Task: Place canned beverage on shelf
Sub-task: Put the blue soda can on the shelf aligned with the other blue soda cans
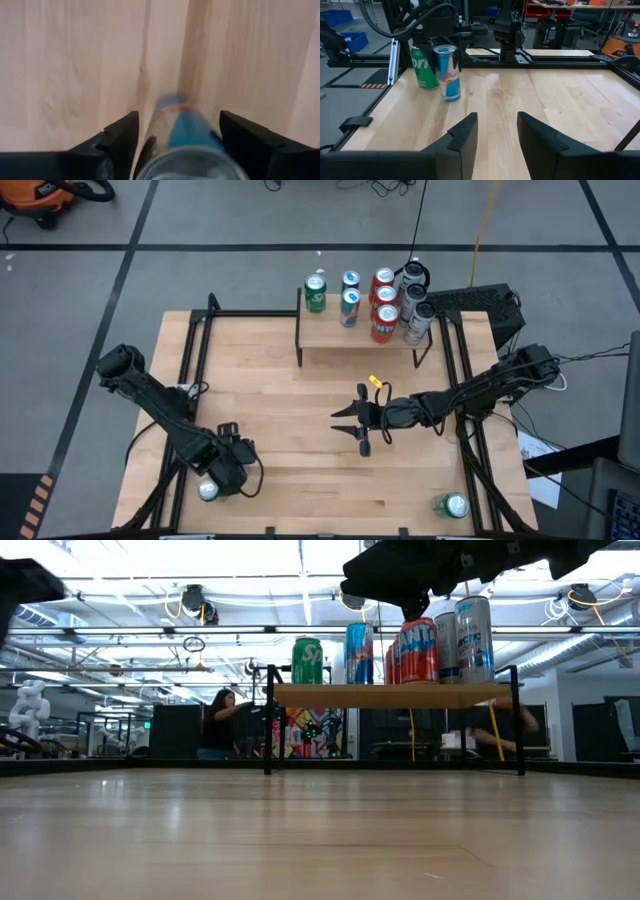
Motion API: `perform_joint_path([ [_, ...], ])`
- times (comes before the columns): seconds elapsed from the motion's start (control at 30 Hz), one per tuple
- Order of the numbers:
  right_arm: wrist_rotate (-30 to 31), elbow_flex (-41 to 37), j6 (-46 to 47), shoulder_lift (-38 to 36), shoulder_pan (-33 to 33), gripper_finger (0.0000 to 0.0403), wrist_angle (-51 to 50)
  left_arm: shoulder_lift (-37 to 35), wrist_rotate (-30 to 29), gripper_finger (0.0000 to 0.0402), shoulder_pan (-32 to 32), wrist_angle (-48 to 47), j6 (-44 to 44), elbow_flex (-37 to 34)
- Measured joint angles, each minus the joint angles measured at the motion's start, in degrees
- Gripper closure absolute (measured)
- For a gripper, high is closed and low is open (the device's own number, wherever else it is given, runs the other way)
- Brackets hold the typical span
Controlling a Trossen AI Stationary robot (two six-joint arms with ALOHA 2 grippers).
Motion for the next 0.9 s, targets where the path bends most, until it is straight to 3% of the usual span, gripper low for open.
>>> perform_joint_path([
  [0.2, -3.2, 0.0, 0.0, 0.0, 0.0, 0.0273, -0.3, 0.0, -1.3, 0.0184, 5.0, 4.7, 12.9, 0.0],
  [0.37, -6.1, 0.0, 1.2, 0.0, 0.0, 0.0273, -0.4, 0.0, -1.5, 0.0188, 9.2, 8.0, 17.0, 0.0],
  [0.57, -6.1, 0.0, 1.7, 0.0, 0.0, 0.0273, -0.9, 0.0, -2.0, 0.0150, 10.7, 9.4, 19.1, 0.0],
  [0.8, -5.9, 0.0, 2.0, 0.0, 0.0, 0.0273, -0.9, 0.0, -2.2, 0.0098, 10.8, 17.7, 26.1, 0.1],
  [0.9, -5.7, 0.0, 2.1, 0.0, 0.0, 0.0273, -0.9, 0.0, -2.6, 0.0087, 10.8, 13.2, 22.6, 2.3],
])
